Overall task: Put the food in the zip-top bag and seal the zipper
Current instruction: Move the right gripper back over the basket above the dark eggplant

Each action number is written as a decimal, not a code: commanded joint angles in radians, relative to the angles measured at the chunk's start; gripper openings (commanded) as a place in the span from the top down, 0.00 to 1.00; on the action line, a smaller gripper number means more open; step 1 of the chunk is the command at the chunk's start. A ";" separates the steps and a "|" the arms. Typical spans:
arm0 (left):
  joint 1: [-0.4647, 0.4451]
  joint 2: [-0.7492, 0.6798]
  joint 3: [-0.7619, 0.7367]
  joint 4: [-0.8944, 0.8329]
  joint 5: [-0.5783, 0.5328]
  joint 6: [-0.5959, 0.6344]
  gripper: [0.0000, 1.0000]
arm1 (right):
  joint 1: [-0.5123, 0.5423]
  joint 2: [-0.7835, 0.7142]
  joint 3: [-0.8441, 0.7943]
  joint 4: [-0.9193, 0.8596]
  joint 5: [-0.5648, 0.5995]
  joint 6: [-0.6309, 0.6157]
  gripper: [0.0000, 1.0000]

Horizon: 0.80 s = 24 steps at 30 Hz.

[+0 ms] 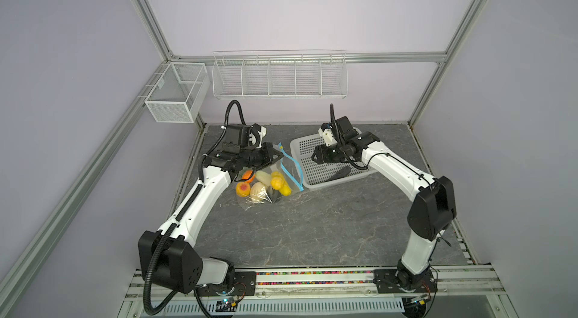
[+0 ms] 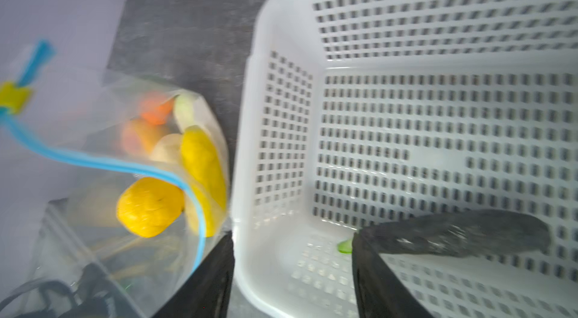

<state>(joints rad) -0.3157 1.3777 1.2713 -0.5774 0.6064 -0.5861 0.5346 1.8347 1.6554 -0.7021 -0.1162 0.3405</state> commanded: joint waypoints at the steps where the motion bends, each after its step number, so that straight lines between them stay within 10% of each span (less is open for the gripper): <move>1: -0.003 -0.023 -0.001 0.014 0.001 0.007 1.00 | -0.041 0.015 -0.035 -0.039 0.146 0.015 0.38; 24: -0.003 -0.050 -0.038 0.021 0.009 0.007 1.00 | -0.179 0.175 -0.041 -0.093 0.219 0.401 0.40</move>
<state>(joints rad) -0.3153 1.3518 1.2339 -0.5583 0.6102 -0.5903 0.3611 1.9770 1.5982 -0.7601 0.1230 0.6720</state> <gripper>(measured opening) 0.047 0.603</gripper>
